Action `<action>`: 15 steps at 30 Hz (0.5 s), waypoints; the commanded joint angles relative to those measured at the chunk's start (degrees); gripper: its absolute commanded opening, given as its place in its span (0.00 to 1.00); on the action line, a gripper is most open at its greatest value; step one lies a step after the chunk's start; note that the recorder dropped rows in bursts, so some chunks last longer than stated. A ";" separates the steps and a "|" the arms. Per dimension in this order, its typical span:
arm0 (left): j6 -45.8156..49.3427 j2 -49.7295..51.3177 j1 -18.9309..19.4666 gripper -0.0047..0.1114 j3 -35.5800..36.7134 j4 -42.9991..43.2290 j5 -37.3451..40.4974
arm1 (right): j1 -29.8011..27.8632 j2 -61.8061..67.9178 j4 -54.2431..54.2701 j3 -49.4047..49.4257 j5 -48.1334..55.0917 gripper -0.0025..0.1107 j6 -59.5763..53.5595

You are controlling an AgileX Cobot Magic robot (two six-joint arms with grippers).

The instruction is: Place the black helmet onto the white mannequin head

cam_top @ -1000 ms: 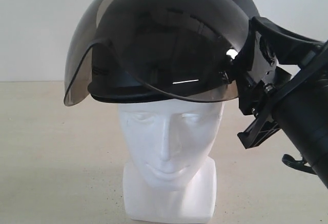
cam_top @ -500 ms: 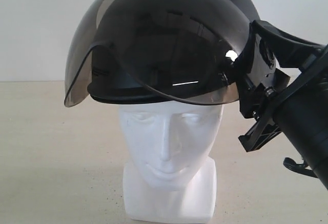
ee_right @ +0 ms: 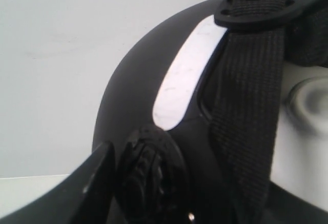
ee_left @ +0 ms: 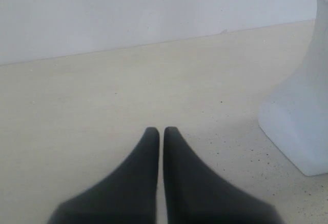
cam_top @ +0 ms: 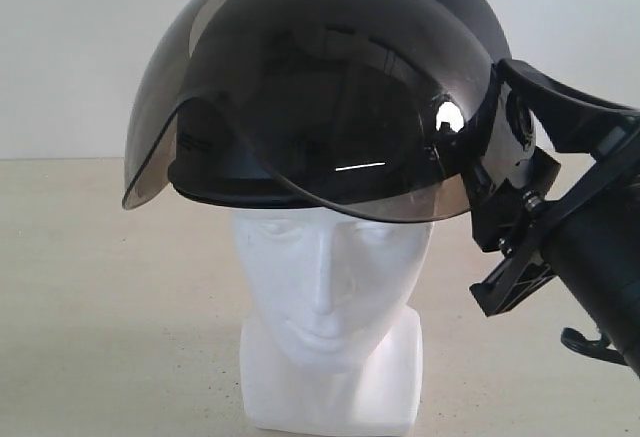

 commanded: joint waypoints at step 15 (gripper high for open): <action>-0.02 -0.18 -0.16 0.08 0.21 -0.65 0.00 | -0.56 -0.47 13.38 3.37 11.62 0.02 -8.78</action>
